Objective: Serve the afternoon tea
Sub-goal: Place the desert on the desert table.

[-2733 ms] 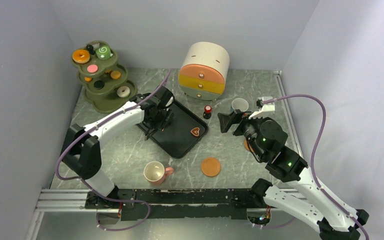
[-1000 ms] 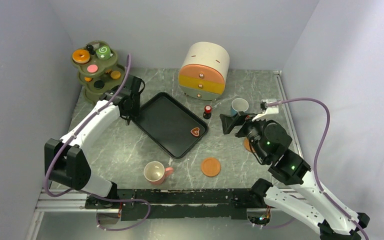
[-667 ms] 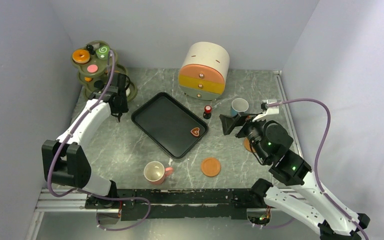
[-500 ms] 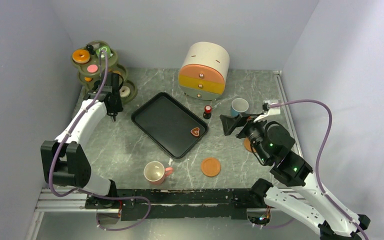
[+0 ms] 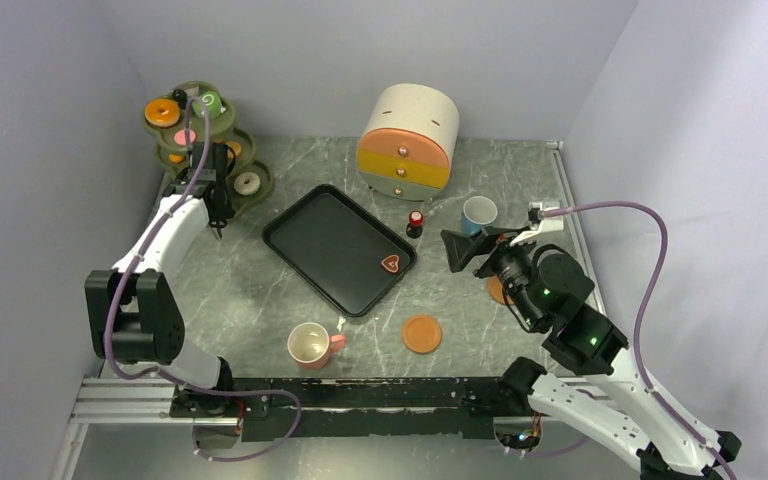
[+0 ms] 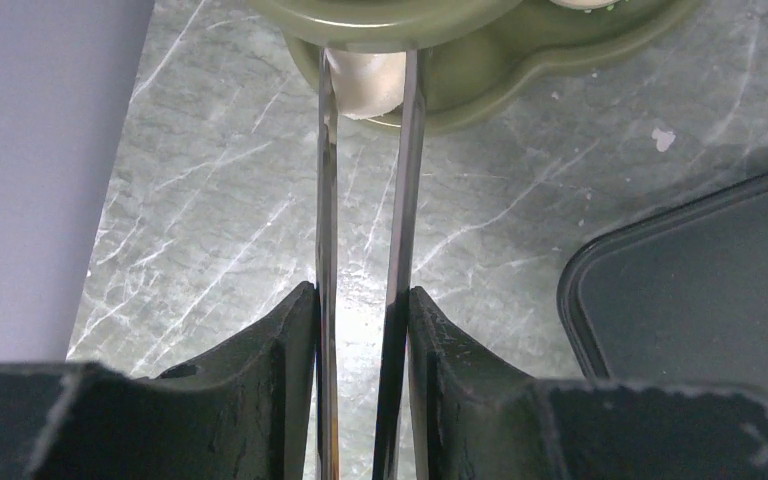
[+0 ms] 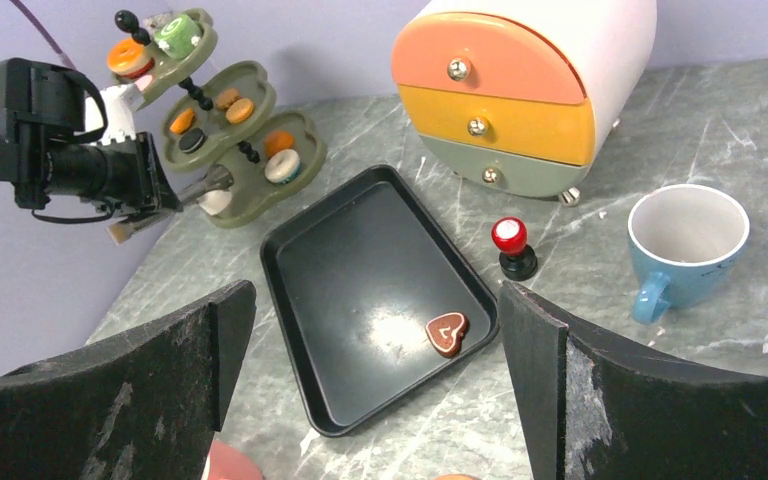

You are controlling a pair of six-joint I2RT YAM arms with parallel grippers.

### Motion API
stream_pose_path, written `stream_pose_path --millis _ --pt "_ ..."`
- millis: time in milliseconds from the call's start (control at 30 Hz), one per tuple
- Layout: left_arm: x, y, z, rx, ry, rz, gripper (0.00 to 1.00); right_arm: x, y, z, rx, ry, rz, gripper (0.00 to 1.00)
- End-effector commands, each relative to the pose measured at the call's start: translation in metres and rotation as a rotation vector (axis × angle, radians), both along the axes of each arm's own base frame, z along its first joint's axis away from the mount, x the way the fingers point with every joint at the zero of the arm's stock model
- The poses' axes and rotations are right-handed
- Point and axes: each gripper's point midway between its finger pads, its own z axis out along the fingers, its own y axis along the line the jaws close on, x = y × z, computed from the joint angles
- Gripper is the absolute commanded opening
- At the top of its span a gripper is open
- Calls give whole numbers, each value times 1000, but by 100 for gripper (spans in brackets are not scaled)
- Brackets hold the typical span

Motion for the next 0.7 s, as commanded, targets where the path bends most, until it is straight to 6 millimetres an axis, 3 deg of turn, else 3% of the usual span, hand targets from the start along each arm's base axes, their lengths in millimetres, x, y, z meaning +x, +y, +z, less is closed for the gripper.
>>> stream_pose_path --millis 0,267,533,667 --pt "28 8 12 20 -82 29 38 0 -3 2 2 -6 -8 95" --pt "42 19 -6 91 -70 41 37 1 -3 6 1 -13 -11 96" --pt "54 23 -2 131 -99 23 37 2 -3 9 -6 -17 -18 96" --pt "55 36 2 192 -104 51 38 2 -6 8 -8 -14 -25 96"
